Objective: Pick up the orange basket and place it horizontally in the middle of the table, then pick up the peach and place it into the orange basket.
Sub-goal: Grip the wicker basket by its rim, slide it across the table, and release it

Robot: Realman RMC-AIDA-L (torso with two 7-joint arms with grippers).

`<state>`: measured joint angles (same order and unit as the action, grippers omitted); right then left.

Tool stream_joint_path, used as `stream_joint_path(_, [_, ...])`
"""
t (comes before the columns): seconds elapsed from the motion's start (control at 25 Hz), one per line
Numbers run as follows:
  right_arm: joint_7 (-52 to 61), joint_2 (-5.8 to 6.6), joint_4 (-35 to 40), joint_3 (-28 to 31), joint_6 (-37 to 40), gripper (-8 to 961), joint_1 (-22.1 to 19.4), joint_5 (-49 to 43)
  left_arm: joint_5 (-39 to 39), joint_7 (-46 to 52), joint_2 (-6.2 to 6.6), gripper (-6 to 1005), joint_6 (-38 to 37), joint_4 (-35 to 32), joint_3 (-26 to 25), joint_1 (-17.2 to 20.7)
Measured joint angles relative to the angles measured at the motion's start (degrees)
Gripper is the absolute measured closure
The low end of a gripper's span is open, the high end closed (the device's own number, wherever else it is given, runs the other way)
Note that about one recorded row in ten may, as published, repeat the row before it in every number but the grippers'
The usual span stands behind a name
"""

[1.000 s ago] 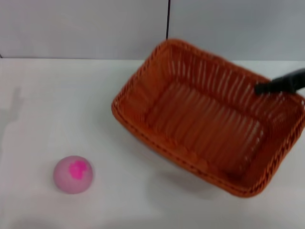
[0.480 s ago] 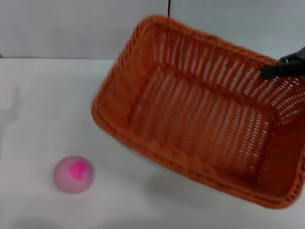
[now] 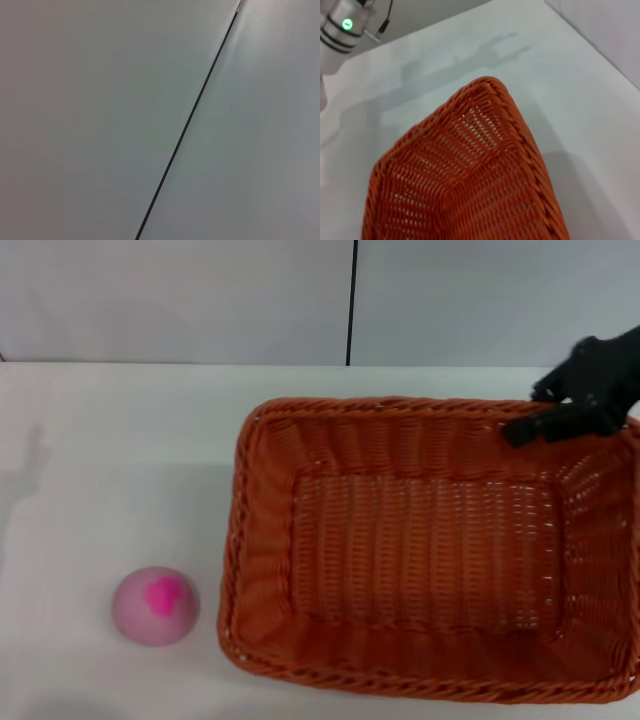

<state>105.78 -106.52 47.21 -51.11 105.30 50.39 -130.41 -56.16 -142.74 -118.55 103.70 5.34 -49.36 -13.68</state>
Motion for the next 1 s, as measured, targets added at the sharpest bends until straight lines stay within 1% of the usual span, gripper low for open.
stream_joint_path(0.2, [-2.5,-1.67,-1.5,-2.5,-2.5,800,2.1,-1.9,0.3,0.0,-0.02,211,0.2,1.4,0.3,0.6])
stream_joint_path(0.28, [-3.3,-2.67,-2.0,-3.9,-4.2,800,2.4,-2.5,0.4,0.0,-0.06,212,0.5,1.5,0.4,0.7])
stream_joint_path(0.4, [-4.1,-3.77,-2.2,-4.5,-5.6,799,2.5,-2.7,0.5,0.0,-0.17,213,1.3,1.6,0.5,0.7])
stream_joint_path(0.68, [-4.2,-4.95,-2.6,-5.1,-8.2,794,3.3,-2.7,0.5,0.0,-0.2,217,1.6,2.9,0.7,1.3])
stream_joint_path(0.72, [-4.0,-5.0,-2.6,-4.9,-9.0,794,3.3,-2.6,0.6,0.0,-0.16,217,1.6,2.9,1.1,1.3])
stream_joint_path(0.76, [-3.9,-5.12,-2.5,-4.3,-10.7,793,3.3,-1.9,0.6,0.0,0.04,218,1.7,2.6,2.6,1.2])
stream_joint_path(1.0, [-4.4,-5.23,-1.5,-1.3,-14.0,566,2.3,0.9,0.7,0.0,0.31,221,2.0,1.5,5.1,1.0])
